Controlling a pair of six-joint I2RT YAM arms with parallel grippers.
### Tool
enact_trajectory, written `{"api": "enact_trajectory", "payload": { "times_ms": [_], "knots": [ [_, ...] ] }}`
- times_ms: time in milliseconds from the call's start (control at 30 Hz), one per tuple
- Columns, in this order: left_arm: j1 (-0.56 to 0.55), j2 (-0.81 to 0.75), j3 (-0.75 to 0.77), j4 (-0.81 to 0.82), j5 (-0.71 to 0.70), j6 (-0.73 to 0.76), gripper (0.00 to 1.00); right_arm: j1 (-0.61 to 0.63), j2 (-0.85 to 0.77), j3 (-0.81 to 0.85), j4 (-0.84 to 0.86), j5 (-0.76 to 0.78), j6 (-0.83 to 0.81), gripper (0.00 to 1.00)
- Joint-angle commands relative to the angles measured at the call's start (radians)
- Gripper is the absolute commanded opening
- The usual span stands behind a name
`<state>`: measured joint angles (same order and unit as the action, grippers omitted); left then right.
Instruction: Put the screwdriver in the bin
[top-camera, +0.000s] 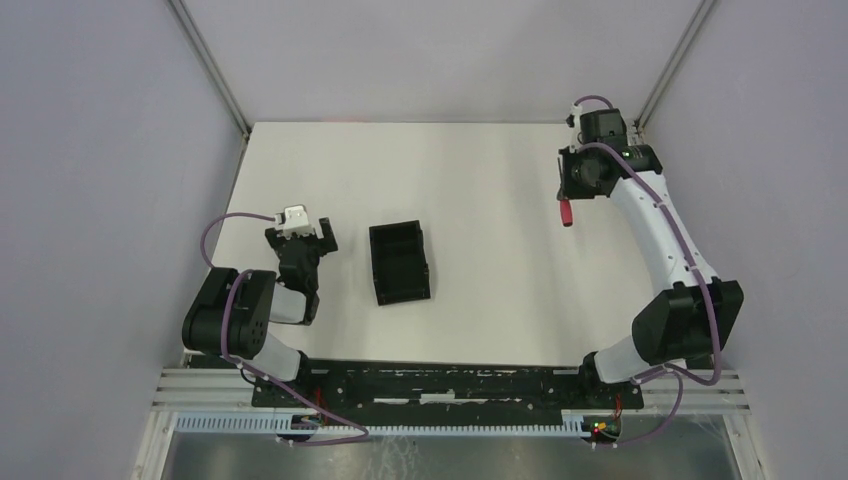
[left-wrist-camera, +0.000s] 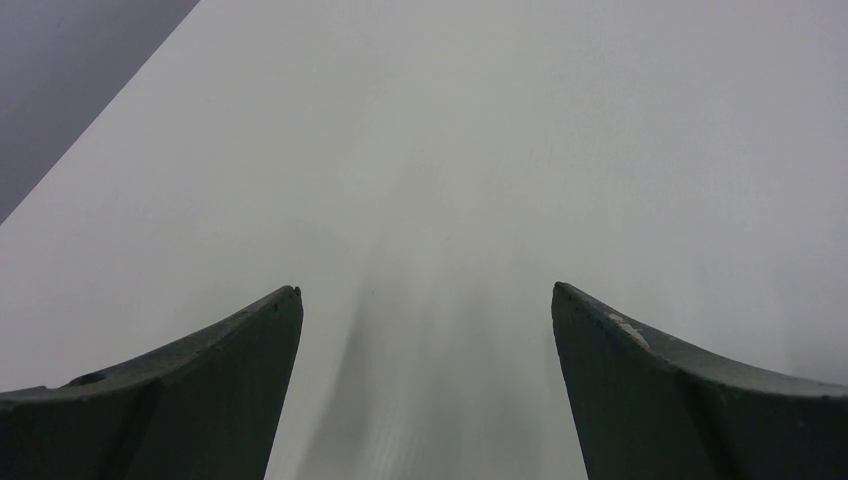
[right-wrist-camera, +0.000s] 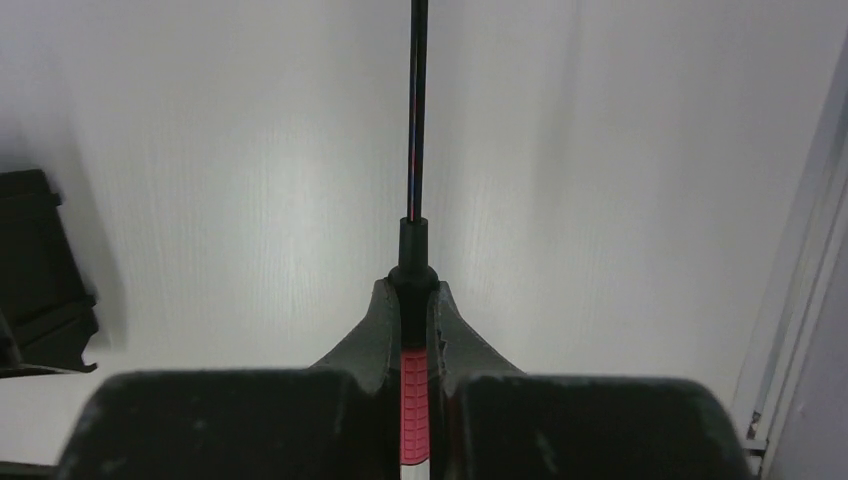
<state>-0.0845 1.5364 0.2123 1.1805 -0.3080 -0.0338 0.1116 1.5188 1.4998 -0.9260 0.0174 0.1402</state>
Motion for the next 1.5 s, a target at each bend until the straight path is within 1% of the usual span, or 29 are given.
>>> {"api": "enact_trajectory", "payload": {
  "times_ms": [0, 33, 133, 233, 333, 400, 533, 667, 767, 867, 1000, 1233, 1367, 1433, 1467],
  "knots": [
    [0.001, 0.002, 0.015, 0.036, 0.000, -0.014, 1.00, 0.206, -0.024, 0.004, 0.068, -0.015, 0.143, 0.00],
    [0.002, 0.002, 0.014, 0.036, 0.000, -0.013, 1.00, 0.279, -0.013, 0.007, 0.122, -0.017, 0.167, 0.00],
    [0.001, 0.002, 0.015, 0.036, 0.000, -0.014, 1.00, 0.491, 0.040, 0.023, 0.289, -0.105, 0.232, 0.00],
    [0.002, 0.002, 0.015, 0.036, 0.001, -0.014, 1.00, 0.650, 0.128, 0.066, 0.403, -0.094, 0.225, 0.00],
    [0.001, 0.002, 0.015, 0.036, 0.000, -0.013, 1.00, 0.740, 0.239, 0.137, 0.414, -0.029, 0.167, 0.00],
    [0.001, 0.002, 0.015, 0.036, 0.001, -0.013, 1.00, 0.778, 0.303, 0.166, 0.414, 0.020, 0.127, 0.00],
    [0.002, 0.002, 0.015, 0.036, 0.001, -0.014, 1.00, 0.811, 0.395, 0.188, 0.427, 0.040, 0.085, 0.00],
    [0.001, 0.002, 0.015, 0.036, 0.000, -0.014, 1.00, 0.820, 0.438, 0.176, 0.422, 0.041, 0.079, 0.00],
    [0.001, 0.002, 0.015, 0.036, 0.000, -0.014, 1.00, 0.822, 0.440, 0.159, 0.419, 0.033, 0.076, 0.10],
    [0.001, 0.002, 0.015, 0.036, 0.001, -0.014, 1.00, 0.830, 0.434, 0.143, 0.427, 0.019, 0.074, 0.29],
    [0.001, 0.002, 0.015, 0.036, 0.001, -0.013, 1.00, 0.832, 0.413, 0.164, 0.420, 0.012, 0.074, 0.42],
    [0.002, 0.002, 0.015, 0.036, 0.000, -0.013, 1.00, 0.832, 0.321, 0.254, 0.431, 0.068, 0.057, 0.48],
    [0.002, 0.002, 0.015, 0.036, 0.001, -0.013, 1.00, 0.829, 0.238, 0.256, 0.443, 0.146, 0.029, 0.52],
    [0.002, 0.002, 0.015, 0.036, 0.001, -0.014, 1.00, 0.823, 0.199, 0.235, 0.456, 0.156, 0.017, 0.58],
    [0.002, 0.002, 0.015, 0.036, 0.001, -0.013, 1.00, 0.817, 0.180, 0.228, 0.458, 0.161, 0.014, 0.65]
  ]
}}
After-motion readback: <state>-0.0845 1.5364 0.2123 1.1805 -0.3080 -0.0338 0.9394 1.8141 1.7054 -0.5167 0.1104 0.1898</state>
